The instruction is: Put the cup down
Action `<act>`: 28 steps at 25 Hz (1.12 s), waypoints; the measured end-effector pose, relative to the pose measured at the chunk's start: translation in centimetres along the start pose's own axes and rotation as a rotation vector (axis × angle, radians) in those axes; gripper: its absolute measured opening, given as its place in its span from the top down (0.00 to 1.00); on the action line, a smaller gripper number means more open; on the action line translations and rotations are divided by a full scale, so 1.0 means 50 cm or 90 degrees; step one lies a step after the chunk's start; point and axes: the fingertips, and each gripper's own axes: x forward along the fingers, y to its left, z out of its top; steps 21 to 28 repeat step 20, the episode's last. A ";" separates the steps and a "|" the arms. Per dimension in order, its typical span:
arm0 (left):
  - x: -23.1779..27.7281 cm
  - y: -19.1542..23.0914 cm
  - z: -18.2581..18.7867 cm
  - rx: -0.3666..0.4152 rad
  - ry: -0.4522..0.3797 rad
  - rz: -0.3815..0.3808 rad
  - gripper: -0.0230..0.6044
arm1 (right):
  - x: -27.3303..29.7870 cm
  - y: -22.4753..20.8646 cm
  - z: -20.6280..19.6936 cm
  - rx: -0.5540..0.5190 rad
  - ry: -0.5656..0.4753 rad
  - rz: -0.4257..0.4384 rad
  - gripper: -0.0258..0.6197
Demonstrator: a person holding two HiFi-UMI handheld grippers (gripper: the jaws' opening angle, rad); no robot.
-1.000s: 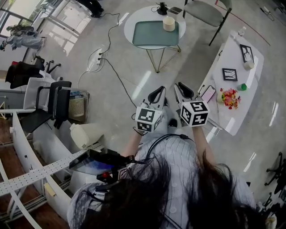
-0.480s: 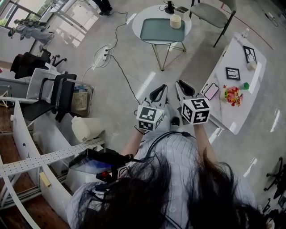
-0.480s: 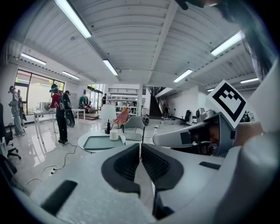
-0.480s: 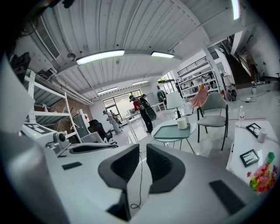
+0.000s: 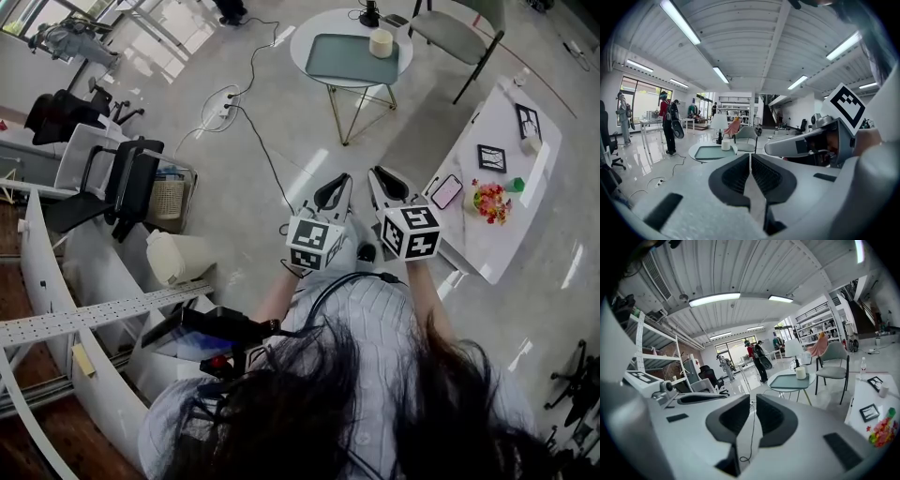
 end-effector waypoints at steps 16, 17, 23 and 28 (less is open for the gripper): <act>-0.014 0.027 -0.021 -0.014 0.005 0.023 0.93 | 0.018 0.017 -0.007 -0.004 0.009 0.015 0.86; -0.011 0.026 -0.023 -0.013 0.007 0.021 0.94 | 0.020 0.014 -0.008 -0.003 0.009 0.015 0.86; -0.004 0.023 -0.029 -0.011 0.011 0.015 0.94 | 0.024 0.008 -0.012 -0.002 0.010 0.013 0.86; -0.004 0.023 -0.029 -0.011 0.011 0.015 0.94 | 0.024 0.008 -0.012 -0.002 0.010 0.013 0.86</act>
